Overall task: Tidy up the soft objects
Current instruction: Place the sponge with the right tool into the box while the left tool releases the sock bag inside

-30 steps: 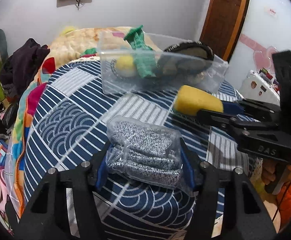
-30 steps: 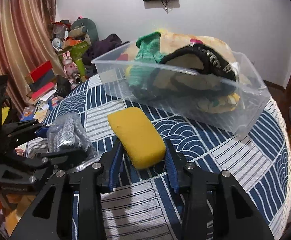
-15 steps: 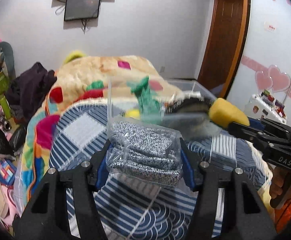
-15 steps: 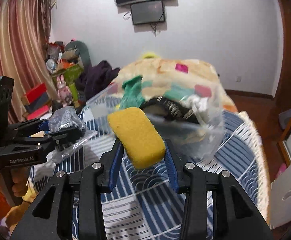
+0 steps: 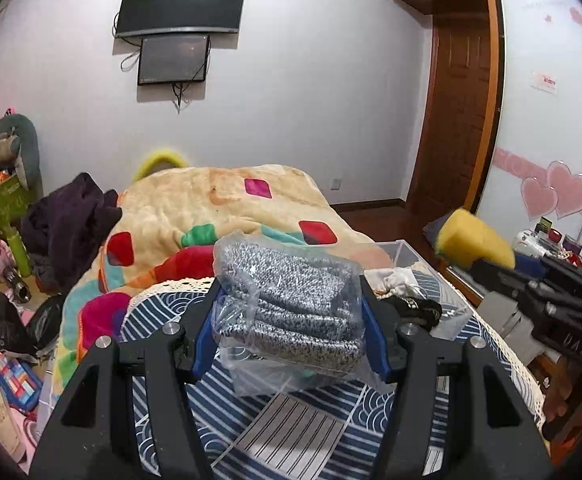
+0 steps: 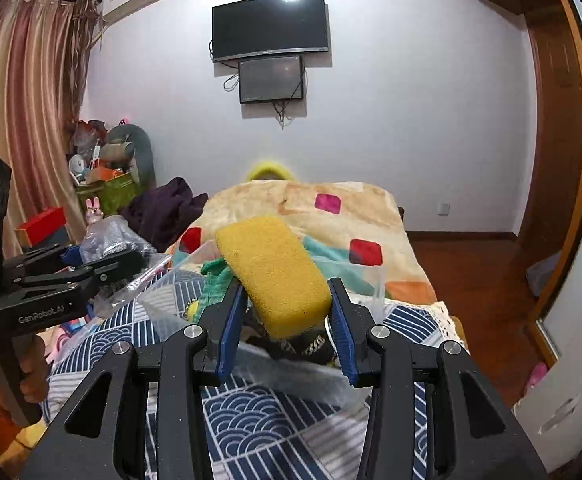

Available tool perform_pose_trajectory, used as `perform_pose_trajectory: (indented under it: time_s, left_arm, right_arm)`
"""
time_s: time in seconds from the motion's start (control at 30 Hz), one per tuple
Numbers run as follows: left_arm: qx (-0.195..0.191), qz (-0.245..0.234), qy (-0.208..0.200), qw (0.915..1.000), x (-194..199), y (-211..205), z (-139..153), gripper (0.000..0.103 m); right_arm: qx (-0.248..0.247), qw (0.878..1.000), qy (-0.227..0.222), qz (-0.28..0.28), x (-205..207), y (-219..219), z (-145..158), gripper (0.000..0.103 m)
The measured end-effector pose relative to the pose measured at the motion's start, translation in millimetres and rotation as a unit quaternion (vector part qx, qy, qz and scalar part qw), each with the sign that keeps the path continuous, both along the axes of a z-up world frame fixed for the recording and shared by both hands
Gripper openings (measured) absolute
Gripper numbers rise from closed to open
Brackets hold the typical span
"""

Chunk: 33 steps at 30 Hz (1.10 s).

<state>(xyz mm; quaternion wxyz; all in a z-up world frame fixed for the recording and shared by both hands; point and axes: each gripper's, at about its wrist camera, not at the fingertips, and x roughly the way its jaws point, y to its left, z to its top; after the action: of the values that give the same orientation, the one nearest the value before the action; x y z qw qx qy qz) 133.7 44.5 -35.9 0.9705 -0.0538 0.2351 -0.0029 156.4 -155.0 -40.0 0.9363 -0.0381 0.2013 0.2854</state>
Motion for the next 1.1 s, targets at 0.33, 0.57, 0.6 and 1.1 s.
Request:
perform_pose_trajectory:
  time_s: [0.33, 0.57, 0.6, 1.1]
  left_arm:
    - [-0.038, 0.002, 0.055, 0.9978, 48, 7, -34, 0.06]
    - [-0.04, 0.001, 0.082, 0.9958, 69, 5, -55, 0.06]
    - [-0.04, 0.0, 0.087, 0.9954, 73, 4, -58, 0.06]
    - [-0.031, -0.007, 0.088, 0.9956, 63, 2, -54, 0.074]
  right_arm:
    - [-0.006, 0.999, 0.052, 0.01, 30, 17, -22, 0.038]
    - [-0.019, 0.995, 0.094, 0.014, 45, 27, -39, 0.037]
    - [-0.023, 0.995, 0.098, 0.013, 45, 28, -42, 0.037]
    - [-0.015, 0.994, 0.105, 0.021, 40, 15, -36, 0.038]
